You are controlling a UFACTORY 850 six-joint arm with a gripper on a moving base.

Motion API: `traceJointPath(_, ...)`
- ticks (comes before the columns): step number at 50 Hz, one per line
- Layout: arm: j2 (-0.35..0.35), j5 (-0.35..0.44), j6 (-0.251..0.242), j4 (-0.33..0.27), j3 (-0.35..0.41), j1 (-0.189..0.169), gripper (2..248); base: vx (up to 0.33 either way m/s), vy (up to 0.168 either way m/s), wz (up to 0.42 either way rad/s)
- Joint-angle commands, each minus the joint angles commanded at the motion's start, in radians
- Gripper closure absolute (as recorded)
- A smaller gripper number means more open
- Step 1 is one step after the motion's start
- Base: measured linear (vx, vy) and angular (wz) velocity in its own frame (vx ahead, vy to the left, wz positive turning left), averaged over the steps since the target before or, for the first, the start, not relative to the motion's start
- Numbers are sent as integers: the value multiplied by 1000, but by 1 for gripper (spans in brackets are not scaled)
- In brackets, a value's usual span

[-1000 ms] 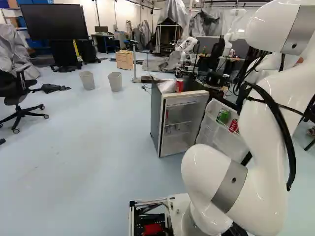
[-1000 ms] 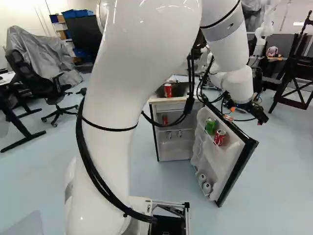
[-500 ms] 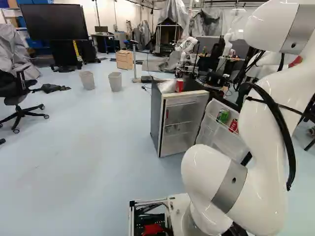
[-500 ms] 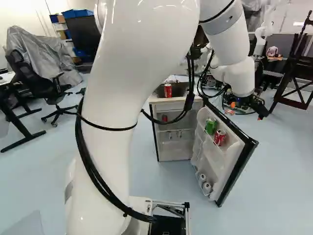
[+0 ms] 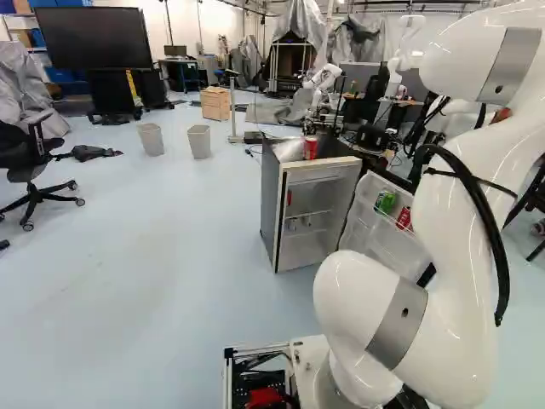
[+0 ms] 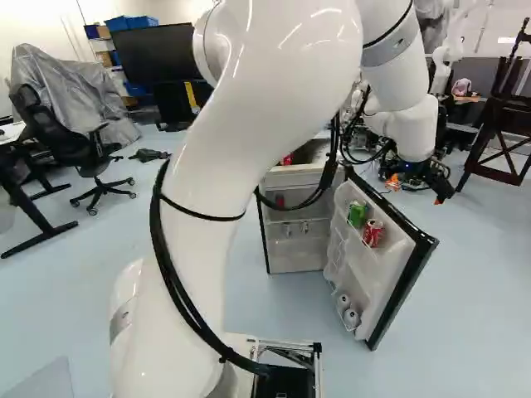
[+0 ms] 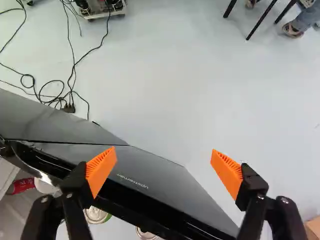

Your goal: Grab a drink from the fridge

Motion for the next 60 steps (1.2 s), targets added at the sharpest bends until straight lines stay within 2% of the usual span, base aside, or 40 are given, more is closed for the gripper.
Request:
traceJointPath(36,-144,-192,0,0,-204,-36,3,0,0,0)
traceJointPath(60,-162,-319,0,0,-230,-42,3,0,0,0)
